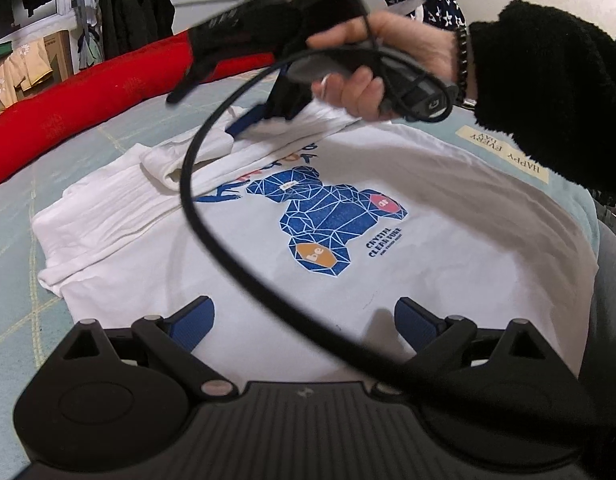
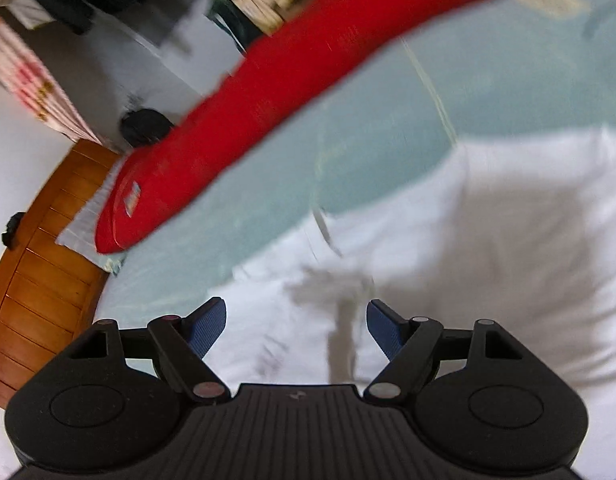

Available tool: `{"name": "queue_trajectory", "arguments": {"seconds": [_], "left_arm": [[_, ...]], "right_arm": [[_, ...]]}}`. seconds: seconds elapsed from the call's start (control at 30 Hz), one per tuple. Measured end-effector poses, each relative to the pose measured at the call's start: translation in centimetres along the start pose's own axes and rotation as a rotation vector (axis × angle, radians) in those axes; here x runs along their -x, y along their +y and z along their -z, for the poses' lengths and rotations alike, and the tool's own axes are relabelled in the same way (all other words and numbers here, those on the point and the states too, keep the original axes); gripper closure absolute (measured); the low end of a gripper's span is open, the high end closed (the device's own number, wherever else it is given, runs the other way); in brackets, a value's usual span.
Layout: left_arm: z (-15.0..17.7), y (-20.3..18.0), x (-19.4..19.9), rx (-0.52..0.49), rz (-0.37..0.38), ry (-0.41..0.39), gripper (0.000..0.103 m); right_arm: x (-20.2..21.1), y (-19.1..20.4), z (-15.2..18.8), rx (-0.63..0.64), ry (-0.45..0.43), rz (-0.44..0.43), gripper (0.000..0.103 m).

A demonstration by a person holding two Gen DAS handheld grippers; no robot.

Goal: Fold clothes
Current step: 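Press the folded sleeve flat with the right gripper fingers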

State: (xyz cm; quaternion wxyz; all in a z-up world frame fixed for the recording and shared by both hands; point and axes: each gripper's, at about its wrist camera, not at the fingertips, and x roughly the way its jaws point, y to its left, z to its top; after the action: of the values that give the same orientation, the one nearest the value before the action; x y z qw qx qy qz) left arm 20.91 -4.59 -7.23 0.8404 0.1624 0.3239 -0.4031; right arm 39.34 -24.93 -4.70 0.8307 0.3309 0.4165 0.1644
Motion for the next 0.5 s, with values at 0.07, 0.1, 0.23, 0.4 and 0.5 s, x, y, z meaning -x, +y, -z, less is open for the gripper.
{"name": "queue_trajectory", "arguments": {"seconds": [0.07,0.1,0.23,0.4,0.5], "left_arm": [[0.0,0.0,0.0,-0.001,0.005,0.0,0.007],[0.0,0.0,0.0,-0.001,0.006,-0.001,0.007],[0.0,0.1,0.0,0.004,0.01,-0.003,0.007],[0.0,0.3,0.0,0.014,0.011,-0.007,0.007],[0.1,0.3,0.1,0.015,0.014,-0.011,0.007]], "right_arm": [[-1.3,0.0,0.3,-0.007,0.036,0.012,0.021],[-1.8,0.3,0.5,0.002,0.048,0.012,0.02],[-3.3,3.5,0.6,0.106,0.089,-0.094,0.02],[-4.3,9.1,1.3,0.28,0.119,-0.186,0.02],[-4.4,10.7,1.8,0.34,0.114,-0.197,0.02]]}}
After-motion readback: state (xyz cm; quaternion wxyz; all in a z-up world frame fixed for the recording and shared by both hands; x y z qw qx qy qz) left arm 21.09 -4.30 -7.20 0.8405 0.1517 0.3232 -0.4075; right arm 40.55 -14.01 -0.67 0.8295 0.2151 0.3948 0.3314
